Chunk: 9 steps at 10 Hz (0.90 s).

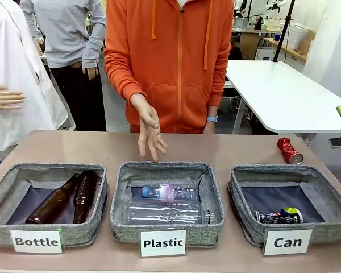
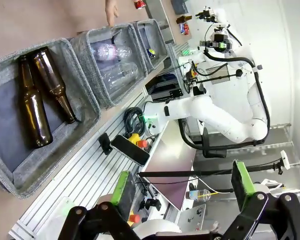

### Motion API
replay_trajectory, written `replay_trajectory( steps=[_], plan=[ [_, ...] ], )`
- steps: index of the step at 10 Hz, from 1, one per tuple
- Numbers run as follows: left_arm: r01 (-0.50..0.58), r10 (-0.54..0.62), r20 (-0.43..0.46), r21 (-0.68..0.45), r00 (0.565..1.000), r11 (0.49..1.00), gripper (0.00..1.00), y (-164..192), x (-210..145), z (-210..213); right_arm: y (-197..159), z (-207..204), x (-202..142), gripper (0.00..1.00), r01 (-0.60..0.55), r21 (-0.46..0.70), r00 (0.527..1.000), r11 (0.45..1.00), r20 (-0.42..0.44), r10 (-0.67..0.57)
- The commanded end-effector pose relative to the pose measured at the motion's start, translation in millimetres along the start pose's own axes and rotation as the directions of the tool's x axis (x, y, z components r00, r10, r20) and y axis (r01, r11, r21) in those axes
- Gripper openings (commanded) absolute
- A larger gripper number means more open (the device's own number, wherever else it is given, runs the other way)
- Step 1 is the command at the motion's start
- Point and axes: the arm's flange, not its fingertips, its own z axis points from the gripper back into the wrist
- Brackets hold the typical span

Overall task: Sort the can waste into the basket.
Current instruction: Pick up the can waste from the table and place it in the right Fabric basket.

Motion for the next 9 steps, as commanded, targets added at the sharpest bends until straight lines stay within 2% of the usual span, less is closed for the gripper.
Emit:
replay_trajectory(
  steps=[1,3,4,5,6,7,8,9],
  plan=[
    [-0.004,0.004,-0.011,0.012,1.0,1.0,1.0,-2,-2,1,2,1,-1,1.0,-0.005,0.0,1.0,1.0,0.001,0.005],
    [-0.004,0.004,-0.011,0.012,1.0,1.0,1.0,-2,-2,1,0,0,0,1.0,0.0,0.0,1.0,1.0,0.0,0.0],
    [-0.004,0.004,-0.011,0.012,1.0,1.0,1.0,-2,-2,1,19,-11,-8,1.0,-0.103,-0.326,0.991,0.94,0.041,0.124],
    [-0.004,0.004,-0.011,0.012,1.0,1.0,1.0,-2,-2,1,27,-23,12,1.0,-0.215,-0.512,0.97,0.832,-0.012,0.243],
    [-0.004,0.004,-0.011,0.012,1.0,1.0,1.0,-2,-2,1,28,-32,40,1.0,-0.244,-0.68,0.959,0.691,-0.065,0.275],
    [-0.004,0.004,-0.011,0.012,1.0,1.0,1.0,-2,-2,1,20,-41,69,1.0,-0.258,-0.85,0.945,0.46,-0.124,0.301],
    [-0.004,0.004,-0.011,0.012,1.0,1.0,1.0,-2,-2,1,6,-49,86,1.0,-0.28,-0.918,0.948,0.28,-0.219,0.23],
    [-0.004,0.004,-0.011,0.012,1.0,1.0,1.0,-2,-2,1,-4,-57,101,1.0,-0.316,-0.929,0.945,0.194,-0.29,0.148]
  ],
)
